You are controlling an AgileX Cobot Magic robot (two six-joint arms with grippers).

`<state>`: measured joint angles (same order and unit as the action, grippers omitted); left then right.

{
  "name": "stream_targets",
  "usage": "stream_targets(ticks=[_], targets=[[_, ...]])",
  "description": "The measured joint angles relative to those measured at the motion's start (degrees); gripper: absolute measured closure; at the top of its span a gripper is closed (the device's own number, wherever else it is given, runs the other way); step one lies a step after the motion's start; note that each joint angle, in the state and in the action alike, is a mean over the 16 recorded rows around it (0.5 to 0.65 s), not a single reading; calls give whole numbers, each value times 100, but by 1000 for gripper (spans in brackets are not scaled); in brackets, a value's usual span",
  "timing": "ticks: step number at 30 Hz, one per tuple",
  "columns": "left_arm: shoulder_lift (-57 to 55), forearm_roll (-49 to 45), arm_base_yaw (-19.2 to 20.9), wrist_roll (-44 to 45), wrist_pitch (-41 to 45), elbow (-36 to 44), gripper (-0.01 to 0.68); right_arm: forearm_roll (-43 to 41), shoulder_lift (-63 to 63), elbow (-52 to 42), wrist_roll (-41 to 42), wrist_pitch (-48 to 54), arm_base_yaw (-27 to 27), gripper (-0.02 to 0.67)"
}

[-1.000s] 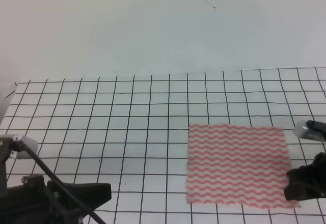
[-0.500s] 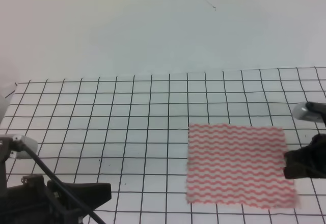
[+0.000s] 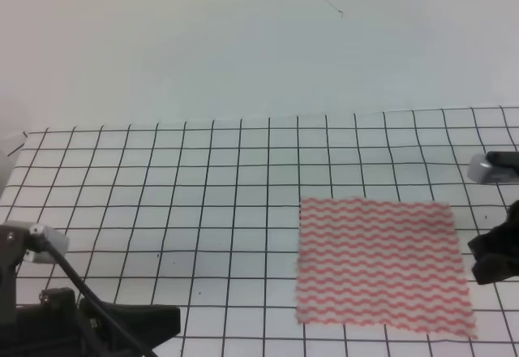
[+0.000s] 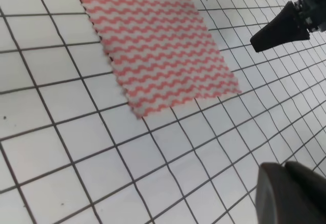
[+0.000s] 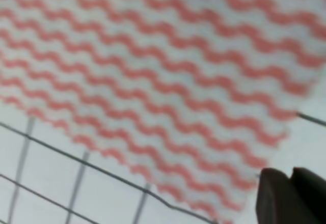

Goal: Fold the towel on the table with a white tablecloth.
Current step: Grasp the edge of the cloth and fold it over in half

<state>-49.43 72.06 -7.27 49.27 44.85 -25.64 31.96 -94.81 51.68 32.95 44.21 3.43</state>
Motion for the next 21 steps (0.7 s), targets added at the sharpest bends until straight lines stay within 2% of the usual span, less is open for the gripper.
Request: stream_targets(ticks=[7,13,21], targets=[[0,-56,0,0,84,0,672,-355,187,-486,-502,-84,4,549],[0,-86,0,11,88,0,672,293,280,-1095,-131,-564,8,523],[0,-106,0,31,88,0,672,1116,301,-1545,430,-1153,8,435]])
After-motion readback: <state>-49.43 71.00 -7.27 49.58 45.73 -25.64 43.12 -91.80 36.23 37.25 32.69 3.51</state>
